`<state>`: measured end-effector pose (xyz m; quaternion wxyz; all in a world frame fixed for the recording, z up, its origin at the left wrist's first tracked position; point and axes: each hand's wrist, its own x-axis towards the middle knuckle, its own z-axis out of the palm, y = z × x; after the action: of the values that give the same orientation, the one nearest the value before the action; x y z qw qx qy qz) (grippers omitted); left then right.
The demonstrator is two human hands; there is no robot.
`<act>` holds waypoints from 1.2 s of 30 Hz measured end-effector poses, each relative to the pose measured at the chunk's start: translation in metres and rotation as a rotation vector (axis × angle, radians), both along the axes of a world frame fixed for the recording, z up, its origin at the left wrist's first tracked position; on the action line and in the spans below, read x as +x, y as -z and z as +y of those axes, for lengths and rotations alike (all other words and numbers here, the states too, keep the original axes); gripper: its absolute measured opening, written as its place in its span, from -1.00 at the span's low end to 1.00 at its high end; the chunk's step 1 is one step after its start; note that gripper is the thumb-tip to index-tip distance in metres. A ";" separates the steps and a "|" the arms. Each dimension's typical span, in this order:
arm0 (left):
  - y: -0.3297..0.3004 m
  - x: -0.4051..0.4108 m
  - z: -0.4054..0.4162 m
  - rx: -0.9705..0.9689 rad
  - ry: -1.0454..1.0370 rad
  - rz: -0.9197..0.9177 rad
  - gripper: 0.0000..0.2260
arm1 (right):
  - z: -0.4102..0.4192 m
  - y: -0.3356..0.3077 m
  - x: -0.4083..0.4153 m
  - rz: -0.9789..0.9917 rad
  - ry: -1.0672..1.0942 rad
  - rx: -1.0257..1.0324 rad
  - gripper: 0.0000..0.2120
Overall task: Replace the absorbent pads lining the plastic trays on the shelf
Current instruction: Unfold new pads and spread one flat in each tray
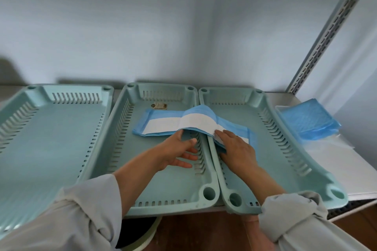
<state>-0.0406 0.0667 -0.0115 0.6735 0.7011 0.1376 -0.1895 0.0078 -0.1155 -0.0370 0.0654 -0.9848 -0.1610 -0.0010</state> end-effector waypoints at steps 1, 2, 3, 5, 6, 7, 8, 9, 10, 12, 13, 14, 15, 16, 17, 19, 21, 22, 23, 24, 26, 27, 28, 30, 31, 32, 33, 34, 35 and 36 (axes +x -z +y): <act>0.000 0.001 0.001 -0.006 -0.001 0.001 -0.39 | 0.000 0.002 0.002 0.015 0.011 -0.022 -0.43; 0.001 0.001 0.001 -0.011 -0.003 0.002 -0.38 | 0.000 0.005 0.003 0.025 0.023 -0.036 -0.38; 0.002 0.001 0.001 -0.015 -0.004 0.005 -0.36 | 0.000 0.008 0.004 0.026 0.029 -0.036 -0.36; 0.003 0.000 0.000 -0.015 -0.001 0.012 -0.36 | 0.001 0.012 0.006 -0.004 0.041 -0.002 -0.46; 0.003 0.001 0.000 -0.010 0.003 0.013 -0.37 | 0.002 0.013 0.008 -0.033 0.046 0.027 -0.56; 0.004 0.001 0.001 -0.007 0.005 0.016 -0.38 | 0.004 0.013 0.010 -0.068 0.052 0.044 -0.66; 0.004 0.001 0.001 -0.014 0.004 0.018 -0.37 | 0.005 0.011 0.011 -0.105 0.058 0.037 -0.71; 0.004 0.002 0.002 -0.029 -0.003 0.020 -0.36 | 0.006 0.007 0.012 -0.146 0.066 0.024 -0.73; 0.004 0.003 0.003 -0.046 -0.014 0.023 -0.36 | 0.007 0.002 0.013 -0.182 0.076 0.031 -0.74; 0.002 0.003 0.006 -0.075 -0.050 0.024 -0.47 | 0.010 -0.014 0.012 -0.255 0.067 0.099 -0.76; 0.000 0.003 0.007 -0.093 -0.074 0.025 -0.56 | 0.014 -0.024 0.009 -0.286 0.030 0.135 -0.77; -0.002 0.004 0.008 -0.131 -0.108 0.029 -0.63 | 0.019 -0.033 0.004 -0.306 -0.027 0.151 -0.77; -0.003 0.007 0.009 -0.181 -0.158 0.025 -0.65 | 0.025 -0.043 -0.002 -0.303 -0.099 0.138 -0.77; -0.004 0.011 0.011 -0.237 -0.220 0.014 -0.63 | 0.032 -0.050 -0.010 -0.271 -0.173 0.104 -0.76; -0.004 0.015 0.013 -0.286 -0.288 -0.001 -0.63 | 0.039 -0.055 -0.019 -0.219 -0.237 0.072 -0.75; -0.003 0.020 0.018 -0.353 -0.425 -0.043 -0.72 | 0.048 -0.054 -0.035 -0.089 -0.314 0.019 -0.74; 0.002 0.023 0.021 -0.317 -0.504 -0.057 -0.70 | 0.048 -0.048 -0.045 0.072 -0.340 0.014 -0.70; 0.005 0.025 0.022 -0.277 -0.522 -0.052 -0.67 | 0.045 -0.047 -0.046 0.182 -0.348 0.030 -0.70; 0.007 0.026 0.022 -0.236 -0.526 -0.052 -0.66 | 0.042 -0.047 -0.046 0.294 -0.349 0.065 -0.71; 0.008 0.026 0.021 -0.202 -0.524 -0.060 -0.66 | 0.038 -0.049 -0.044 0.374 -0.330 0.124 -0.71; 0.006 0.026 0.020 -0.132 -0.503 -0.108 -0.67 | 0.029 -0.054 -0.036 0.365 -0.234 0.304 -0.71; 0.004 0.026 0.021 -0.089 -0.475 -0.142 -0.66 | 0.026 -0.056 -0.031 0.306 -0.172 0.399 -0.70; 0.002 0.026 0.022 -0.053 -0.435 -0.180 -0.65 | 0.022 -0.057 -0.026 0.265 -0.108 0.493 -0.68; -0.009 0.022 0.021 -0.043 -0.330 -0.235 -0.64 | 0.016 -0.054 -0.018 0.315 -0.016 0.677 -0.52; -0.016 0.019 0.020 -0.084 -0.271 -0.242 -0.64 | 0.016 -0.052 -0.016 0.391 0.003 0.757 -0.41; -0.022 0.016 0.018 -0.146 -0.206 -0.230 -0.65 | 0.018 -0.050 -0.015 0.468 0.012 0.827 -0.31; -0.028 0.013 0.015 -0.225 -0.138 -0.206 -0.67 | 0.021 -0.046 -0.014 0.521 0.015 0.890 -0.23; -0.033 0.010 0.011 -0.310 -0.075 -0.179 -0.69 | 0.024 -0.042 -0.014 0.538 0.024 0.947 -0.19; -0.035 0.007 0.008 -0.377 -0.023 -0.158 -0.70 | 0.027 -0.039 -0.014 0.526 0.050 1.009 -0.21; -0.036 0.005 0.006 -0.417 0.020 -0.150 -0.68 | 0.029 -0.039 -0.014 0.506 0.095 1.074 -0.25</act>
<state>-0.0360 0.0724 0.0250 0.8102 0.5603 0.0380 -0.1680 -0.0057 -0.0865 0.0023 0.5904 -0.7897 -0.0732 0.1496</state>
